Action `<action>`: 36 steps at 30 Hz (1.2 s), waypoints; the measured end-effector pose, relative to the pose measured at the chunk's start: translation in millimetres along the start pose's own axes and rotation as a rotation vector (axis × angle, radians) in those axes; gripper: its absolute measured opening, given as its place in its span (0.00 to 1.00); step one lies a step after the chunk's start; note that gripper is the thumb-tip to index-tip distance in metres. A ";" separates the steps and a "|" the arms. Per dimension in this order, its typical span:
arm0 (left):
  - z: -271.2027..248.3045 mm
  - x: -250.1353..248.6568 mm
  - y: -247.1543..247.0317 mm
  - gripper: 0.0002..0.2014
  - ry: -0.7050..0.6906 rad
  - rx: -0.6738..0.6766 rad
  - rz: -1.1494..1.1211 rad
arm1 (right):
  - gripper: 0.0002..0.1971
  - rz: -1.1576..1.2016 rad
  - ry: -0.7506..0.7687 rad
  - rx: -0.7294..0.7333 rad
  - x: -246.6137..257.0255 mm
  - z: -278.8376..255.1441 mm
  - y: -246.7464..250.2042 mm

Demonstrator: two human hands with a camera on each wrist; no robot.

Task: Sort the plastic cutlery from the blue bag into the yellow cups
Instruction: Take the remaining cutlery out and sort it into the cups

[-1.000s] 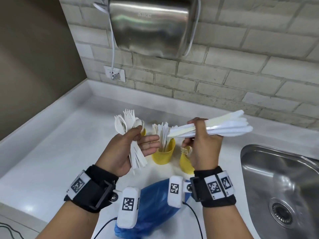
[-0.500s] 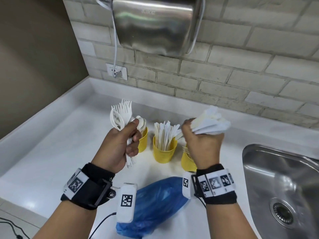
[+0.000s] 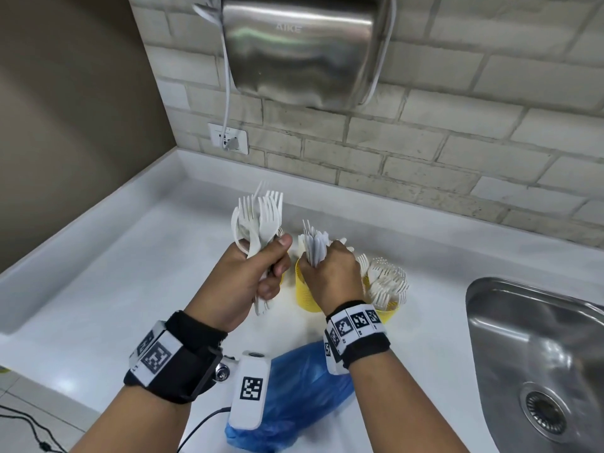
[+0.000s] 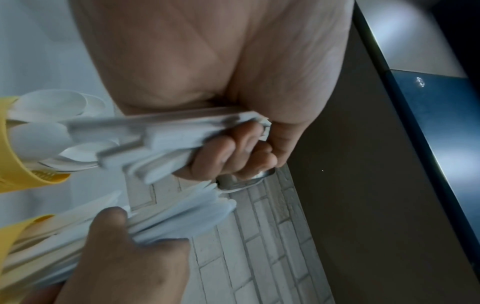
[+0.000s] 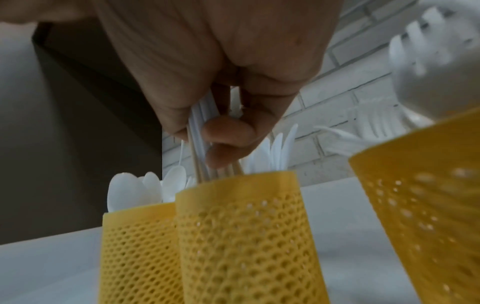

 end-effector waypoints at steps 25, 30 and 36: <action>-6.0 -4.3 -15.6 0.15 -0.052 0.137 0.083 | 0.22 0.256 0.406 -0.277 41.7 -25.0 48.7; -8.7 -4.6 -19.6 0.15 -0.027 0.101 0.294 | 0.14 0.613 0.463 0.060 71.6 -33.1 67.0; -10.2 -4.4 -17.7 0.06 -0.023 -0.027 0.479 | 0.07 0.507 0.438 -0.025 68.5 -33.0 60.1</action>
Point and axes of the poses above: each hand's wrist, its own z-axis towards the middle knuckle, its own y-axis out of the back of the hand, x = y × z, the point moved 5 cm from there along z, towards the middle knuckle, and after that the axes turned 3 degrees about x, right-handed, at the moved point
